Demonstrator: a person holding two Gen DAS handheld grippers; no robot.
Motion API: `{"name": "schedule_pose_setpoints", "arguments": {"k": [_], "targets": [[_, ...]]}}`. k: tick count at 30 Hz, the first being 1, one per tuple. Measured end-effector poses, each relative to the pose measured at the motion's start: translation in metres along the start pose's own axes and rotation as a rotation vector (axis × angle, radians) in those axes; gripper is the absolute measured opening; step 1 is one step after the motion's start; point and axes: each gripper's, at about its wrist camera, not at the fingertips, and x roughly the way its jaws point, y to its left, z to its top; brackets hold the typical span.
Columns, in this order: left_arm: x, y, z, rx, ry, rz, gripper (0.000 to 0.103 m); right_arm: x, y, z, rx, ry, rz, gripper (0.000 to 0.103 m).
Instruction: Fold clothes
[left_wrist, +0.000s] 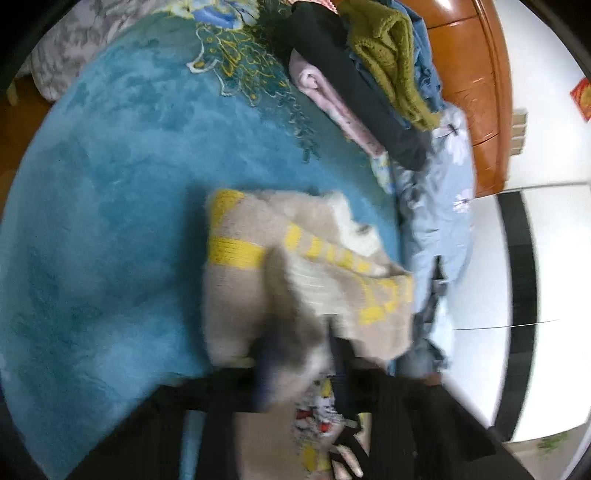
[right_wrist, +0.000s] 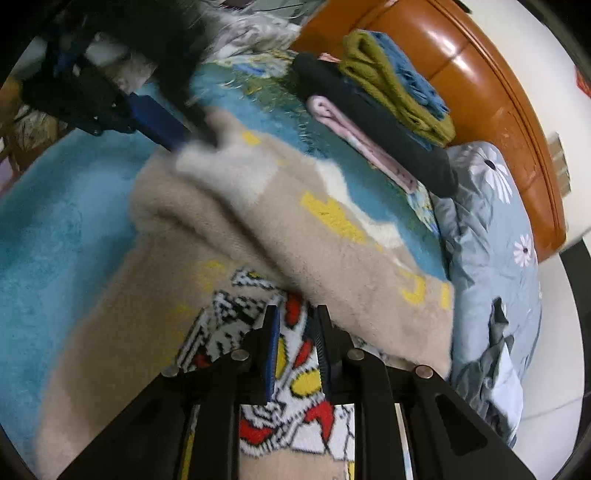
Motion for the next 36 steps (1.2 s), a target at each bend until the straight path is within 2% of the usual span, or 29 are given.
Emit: {"name": "schedule_pose_setpoints", "arguments": {"k": [3, 6, 9, 12, 16, 17, 19, 21, 23, 25, 28, 32, 36], "targets": [[-0.014, 0.000, 0.000, 0.009, -0.061, 0.008, 0.000, -0.011, -0.013, -0.007, 0.055, 0.004, -0.008, 0.031], [-0.032, -0.002, 0.004, 0.057, -0.129, 0.052, 0.000, -0.020, -0.038, -0.023, 0.158, 0.035, -0.032, 0.031], [-0.038, 0.009, 0.007, 0.058, -0.147, 0.091, 0.000, -0.023, -0.063, -0.047, 0.271, 0.094, -0.042, 0.032], [-0.026, 0.026, 0.005, 0.030, -0.106, 0.152, 0.000, -0.024, -0.085, -0.076, 0.399, 0.165, -0.029, 0.033], [0.000, 0.048, -0.002, -0.042, 0.013, 0.234, 0.002, -0.027, -0.112, -0.124, 0.619, 0.251, 0.040, 0.034], [0.001, 0.052, -0.003, -0.067, 0.029, 0.231, 0.002, -0.028, -0.117, -0.134, 0.665, 0.263, 0.056, 0.035], [-0.005, 0.056, -0.008, -0.107, 0.032, 0.201, 0.002, -0.033, -0.126, -0.151, 0.738, 0.272, 0.083, 0.043], [-0.015, 0.050, -0.014, -0.082, 0.018, 0.200, 0.003, -0.038, -0.133, -0.171, 0.825, 0.275, 0.125, 0.046], [-0.022, 0.042, -0.023, -0.055, 0.016, 0.197, 0.010, -0.039, -0.138, -0.190, 0.904, 0.279, 0.168, 0.048], [-0.027, 0.032, -0.035, -0.032, 0.030, 0.185, 0.022, -0.038, -0.144, -0.210, 0.987, 0.282, 0.214, 0.049], [-0.018, 0.021, -0.062, 0.034, 0.083, 0.224, 0.033, -0.033, -0.148, -0.227, 1.053, 0.277, 0.267, 0.049], [-0.005, 0.006, -0.099, 0.124, 0.156, 0.279, 0.037, -0.025, -0.152, -0.247, 1.123, 0.265, 0.332, 0.049], [0.009, 0.004, -0.130, 0.148, 0.214, 0.303, 0.038, -0.017, -0.156, -0.267, 1.194, 0.253, 0.398, 0.049]]}}
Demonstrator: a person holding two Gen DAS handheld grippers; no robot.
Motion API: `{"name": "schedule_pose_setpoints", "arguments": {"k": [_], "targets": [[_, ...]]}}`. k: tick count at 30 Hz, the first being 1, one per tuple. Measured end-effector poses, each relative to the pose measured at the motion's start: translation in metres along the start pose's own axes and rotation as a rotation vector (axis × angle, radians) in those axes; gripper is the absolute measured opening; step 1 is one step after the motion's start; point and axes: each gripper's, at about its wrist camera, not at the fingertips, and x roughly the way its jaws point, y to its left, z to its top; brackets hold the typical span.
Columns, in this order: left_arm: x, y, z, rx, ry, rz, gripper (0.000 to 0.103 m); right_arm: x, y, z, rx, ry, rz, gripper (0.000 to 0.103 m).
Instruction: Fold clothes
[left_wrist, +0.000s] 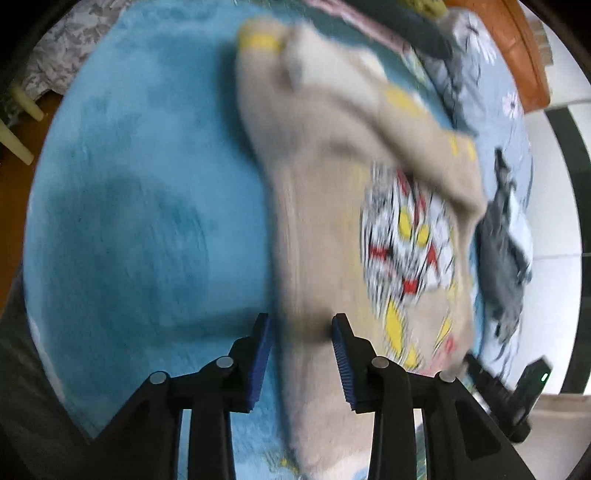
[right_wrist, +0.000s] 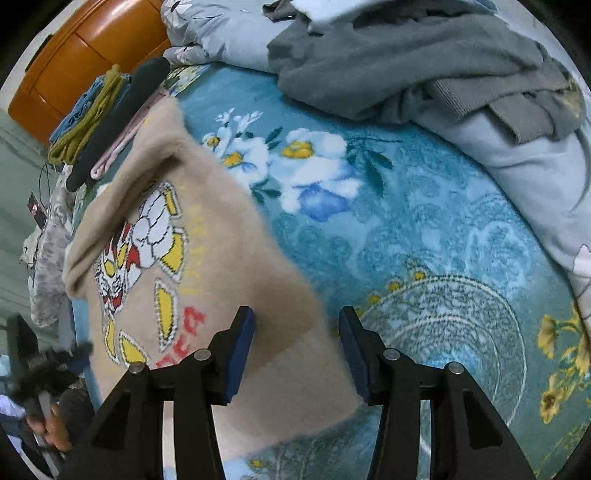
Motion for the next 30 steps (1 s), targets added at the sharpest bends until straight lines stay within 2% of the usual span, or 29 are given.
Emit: {"name": "schedule_pose_setpoints", "arguments": {"k": [4, 9, 12, 18, 22, 23, 24, 25, 26, 27, 28, 30], "targets": [[0.000, -0.007, -0.023, 0.017, 0.031, -0.024, 0.038, 0.003, -0.015, 0.000, 0.046, 0.010, 0.072, 0.049], [0.003, -0.009, -0.040, 0.036, 0.068, -0.046, 0.036, 0.005, -0.014, -0.003, 0.032, 0.041, 0.171, 0.051], [0.011, -0.014, -0.047, 0.007, 0.112, -0.065, 0.036, 0.004, -0.016, -0.010, 0.027, 0.071, 0.228, 0.048], [0.037, -0.008, -0.078, -0.153, 0.310, -0.161, 0.036, 0.002, -0.028, -0.017, 0.085, 0.082, 0.269, 0.043], [0.037, -0.022, -0.081, -0.079, 0.303, -0.131, 0.035, 0.003, -0.034, -0.017, 0.141, 0.080, 0.285, 0.043], [0.035, -0.024, -0.081, -0.067, 0.296, -0.134, 0.033, 0.003, -0.035, -0.018, 0.155, 0.080, 0.289, 0.044], [0.032, -0.027, -0.081, -0.055, 0.289, -0.137, 0.026, 0.003, -0.037, -0.018, 0.169, 0.079, 0.293, 0.045], [0.030, -0.029, -0.081, -0.044, 0.282, -0.139, 0.014, 0.004, -0.038, -0.018, 0.183, 0.079, 0.297, 0.042], [0.027, -0.031, -0.081, -0.032, 0.275, -0.142, 0.014, 0.004, -0.040, -0.018, 0.197, 0.078, 0.301, 0.037], [0.025, -0.033, -0.081, -0.021, 0.268, -0.145, 0.013, 0.002, -0.040, -0.017, 0.203, 0.080, 0.304, 0.023], [0.022, -0.036, -0.081, -0.009, 0.261, -0.148, 0.012, -0.002, -0.038, -0.015, 0.201, 0.084, 0.306, 0.014], [0.014, -0.039, -0.079, 0.003, 0.255, -0.178, 0.011, -0.009, -0.036, -0.012, 0.196, 0.092, 0.309, 0.011]]}}
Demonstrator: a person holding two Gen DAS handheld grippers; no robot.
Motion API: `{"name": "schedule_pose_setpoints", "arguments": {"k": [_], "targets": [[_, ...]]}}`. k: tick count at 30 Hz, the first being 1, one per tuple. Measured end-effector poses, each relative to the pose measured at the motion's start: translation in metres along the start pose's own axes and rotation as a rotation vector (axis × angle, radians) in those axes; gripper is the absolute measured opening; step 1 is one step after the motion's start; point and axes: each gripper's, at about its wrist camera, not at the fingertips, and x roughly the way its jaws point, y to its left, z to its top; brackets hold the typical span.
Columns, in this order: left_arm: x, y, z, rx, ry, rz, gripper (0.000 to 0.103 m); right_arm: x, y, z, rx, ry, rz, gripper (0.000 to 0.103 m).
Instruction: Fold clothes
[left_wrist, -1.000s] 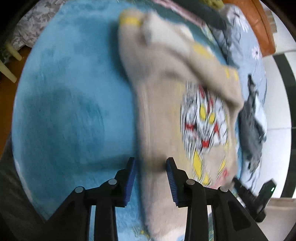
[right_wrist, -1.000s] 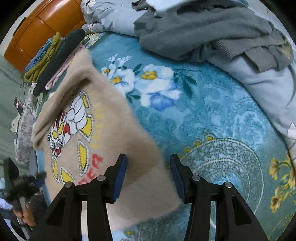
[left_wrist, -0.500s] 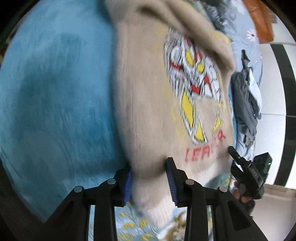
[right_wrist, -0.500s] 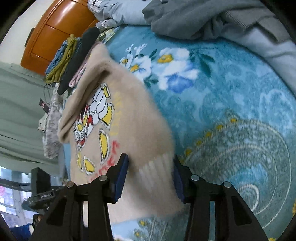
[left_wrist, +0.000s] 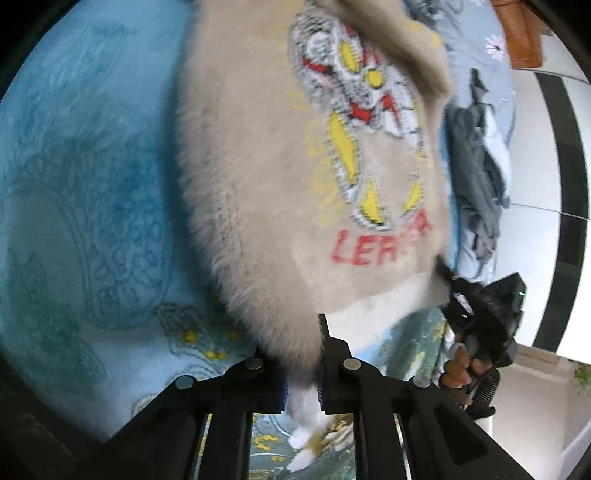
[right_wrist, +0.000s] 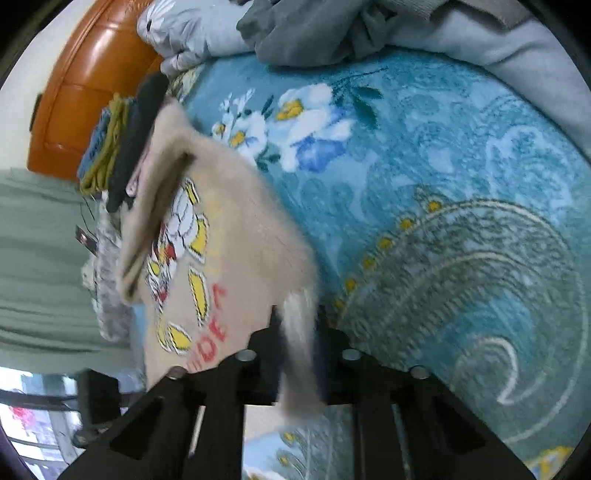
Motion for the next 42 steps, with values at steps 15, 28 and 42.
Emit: {"name": "schedule_pose_setpoints", "arguments": {"k": [15, 28, 42], "targets": [[-0.139, -0.008, 0.123, -0.063, -0.338, -0.376, 0.010, -0.015, 0.163, 0.112, -0.105, -0.124, 0.327, 0.009], [-0.105, 0.060, 0.242, -0.323, -0.350, -0.381, 0.014, 0.147, 0.236, 0.220, -0.040, -0.021, 0.027, 0.011], [-0.130, 0.054, 0.231, -0.224, -0.419, -0.510, 0.051, 0.122, 0.231, 0.223, -0.065, -0.154, 0.051, 0.060]]}}
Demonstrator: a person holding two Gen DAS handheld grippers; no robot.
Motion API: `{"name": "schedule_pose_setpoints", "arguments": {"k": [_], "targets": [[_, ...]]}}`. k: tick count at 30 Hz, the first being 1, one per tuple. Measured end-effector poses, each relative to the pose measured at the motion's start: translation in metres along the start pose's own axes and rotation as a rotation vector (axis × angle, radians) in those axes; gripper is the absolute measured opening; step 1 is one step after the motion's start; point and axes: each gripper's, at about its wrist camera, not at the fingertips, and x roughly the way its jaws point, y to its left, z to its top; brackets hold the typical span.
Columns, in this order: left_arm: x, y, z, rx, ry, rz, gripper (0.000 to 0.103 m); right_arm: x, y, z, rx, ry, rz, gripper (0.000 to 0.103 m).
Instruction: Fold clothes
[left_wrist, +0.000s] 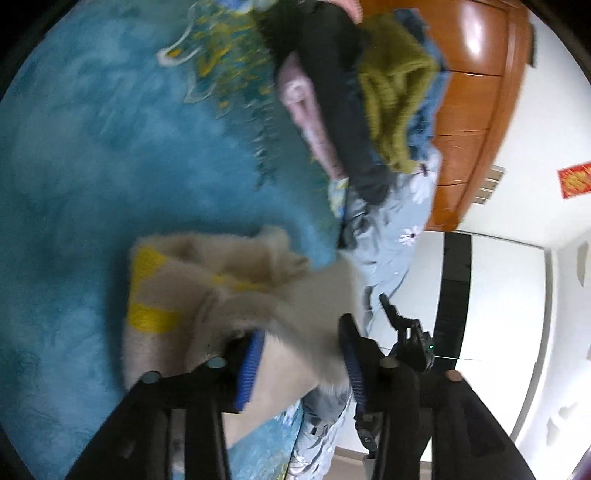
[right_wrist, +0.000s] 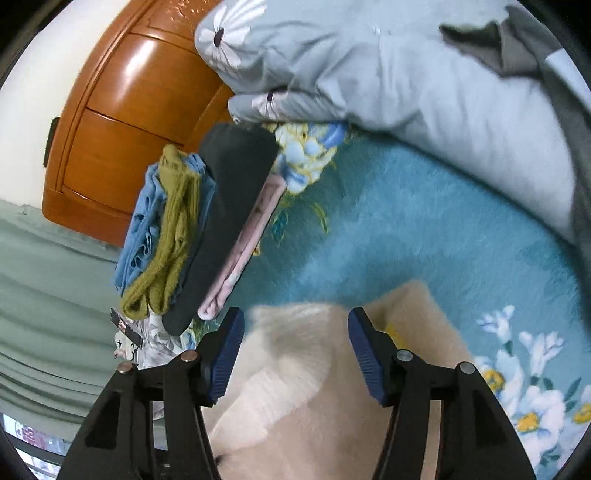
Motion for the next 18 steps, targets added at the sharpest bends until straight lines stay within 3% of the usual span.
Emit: {"name": "schedule_pose_setpoints", "arguments": {"k": [3, 4, 6, 8, 11, 16, 18], "targets": [[-0.010, -0.011, -0.003, 0.076, -0.042, 0.067, 0.055, -0.019, -0.011, -0.010, -0.001, -0.035, -0.010, 0.060], [-0.015, -0.014, -0.004, 0.104, -0.056, 0.096, 0.057, -0.025, -0.017, -0.015, 0.001, -0.044, -0.019, 0.065], [-0.021, -0.013, -0.007, 0.149, -0.081, 0.195, 0.059, -0.035, -0.034, -0.027, 0.007, -0.053, -0.049, 0.074], [-0.023, -0.006, -0.010, 0.172, -0.080, 0.278, 0.060, -0.038, -0.051, -0.035, 0.021, -0.041, -0.088, 0.075], [-0.015, 0.012, -0.014, 0.153, -0.033, 0.318, 0.060, -0.037, -0.076, -0.044, 0.046, -0.013, -0.141, 0.075], [0.000, 0.033, -0.015, 0.125, -0.008, 0.329, 0.063, -0.011, -0.089, -0.054, 0.042, 0.076, -0.108, 0.075], [0.004, 0.033, -0.014, 0.135, 0.000, 0.334, 0.065, -0.005, -0.093, -0.059, 0.021, 0.081, -0.132, 0.075]]}}
